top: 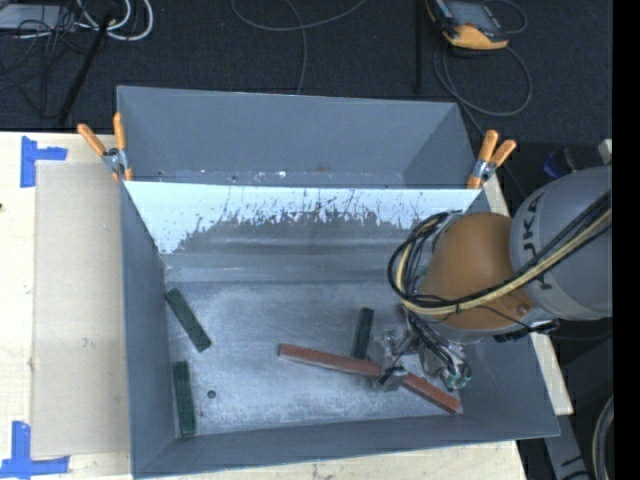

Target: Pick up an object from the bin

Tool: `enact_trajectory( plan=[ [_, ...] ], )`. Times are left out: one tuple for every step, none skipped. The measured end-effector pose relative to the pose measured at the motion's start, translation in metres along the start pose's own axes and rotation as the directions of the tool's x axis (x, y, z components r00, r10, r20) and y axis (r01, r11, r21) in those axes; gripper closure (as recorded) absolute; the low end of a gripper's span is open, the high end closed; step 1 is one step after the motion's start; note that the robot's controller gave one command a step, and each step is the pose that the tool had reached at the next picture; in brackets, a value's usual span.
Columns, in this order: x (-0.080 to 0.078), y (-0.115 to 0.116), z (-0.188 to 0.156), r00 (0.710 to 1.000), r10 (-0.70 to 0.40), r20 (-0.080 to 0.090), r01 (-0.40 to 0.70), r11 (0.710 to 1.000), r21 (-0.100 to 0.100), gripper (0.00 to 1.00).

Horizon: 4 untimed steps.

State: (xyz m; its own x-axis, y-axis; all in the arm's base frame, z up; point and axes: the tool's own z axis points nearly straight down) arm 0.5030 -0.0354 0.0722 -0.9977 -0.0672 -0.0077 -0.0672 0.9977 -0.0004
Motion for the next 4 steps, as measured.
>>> enact_trajectory(
  plan=[
    [-0.027, 0.025, -0.164, 0.959, -0.284, 0.000, 0.284, 0.959, 0.000, 1.00],
    [-0.026, 0.025, -0.161, 0.959, -0.283, -0.007, 0.283, 0.959, -0.003, 0.00],
    [-0.050, 0.078, -0.070, 0.938, -0.346, -0.012, 0.346, 0.938, -0.008, 0.00],
    [-0.025, 0.112, 0.008, 0.911, -0.413, -0.015, 0.413, 0.911, -0.010, 0.00]
  ],
)
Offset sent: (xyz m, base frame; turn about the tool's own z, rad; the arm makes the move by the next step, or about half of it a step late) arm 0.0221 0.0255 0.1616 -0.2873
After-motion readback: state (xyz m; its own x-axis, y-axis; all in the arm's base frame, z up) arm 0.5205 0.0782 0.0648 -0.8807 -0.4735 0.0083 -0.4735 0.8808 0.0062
